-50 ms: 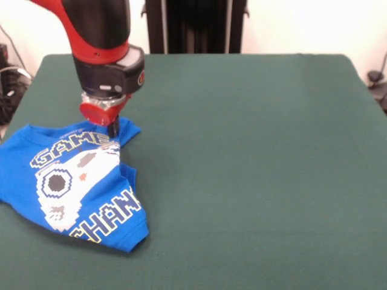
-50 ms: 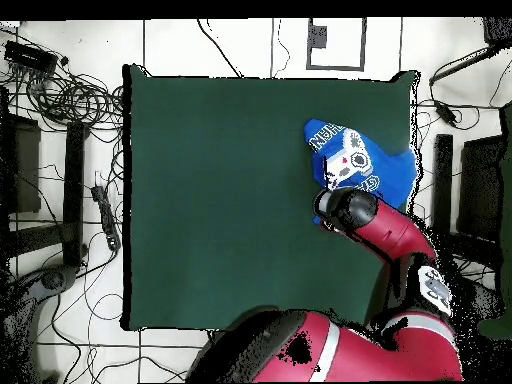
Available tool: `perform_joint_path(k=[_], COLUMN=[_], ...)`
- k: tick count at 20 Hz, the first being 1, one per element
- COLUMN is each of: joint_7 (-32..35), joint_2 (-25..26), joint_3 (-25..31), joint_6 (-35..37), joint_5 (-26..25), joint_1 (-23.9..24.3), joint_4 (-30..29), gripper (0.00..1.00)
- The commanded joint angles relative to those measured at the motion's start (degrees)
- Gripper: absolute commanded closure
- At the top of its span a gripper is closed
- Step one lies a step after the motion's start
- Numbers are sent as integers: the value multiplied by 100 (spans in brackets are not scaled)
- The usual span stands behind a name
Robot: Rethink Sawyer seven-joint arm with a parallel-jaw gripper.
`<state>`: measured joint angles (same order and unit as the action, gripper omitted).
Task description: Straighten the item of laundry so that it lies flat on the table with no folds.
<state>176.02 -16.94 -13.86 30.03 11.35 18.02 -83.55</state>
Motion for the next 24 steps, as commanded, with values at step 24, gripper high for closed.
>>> perform_joint_path(k=[24], joint_7=[619], joint_2=[-1548], joint_3=[407], joint_6=[697], joint_5=[998], joint_1=[-533], joint_4=[-1598], gripper=[100])
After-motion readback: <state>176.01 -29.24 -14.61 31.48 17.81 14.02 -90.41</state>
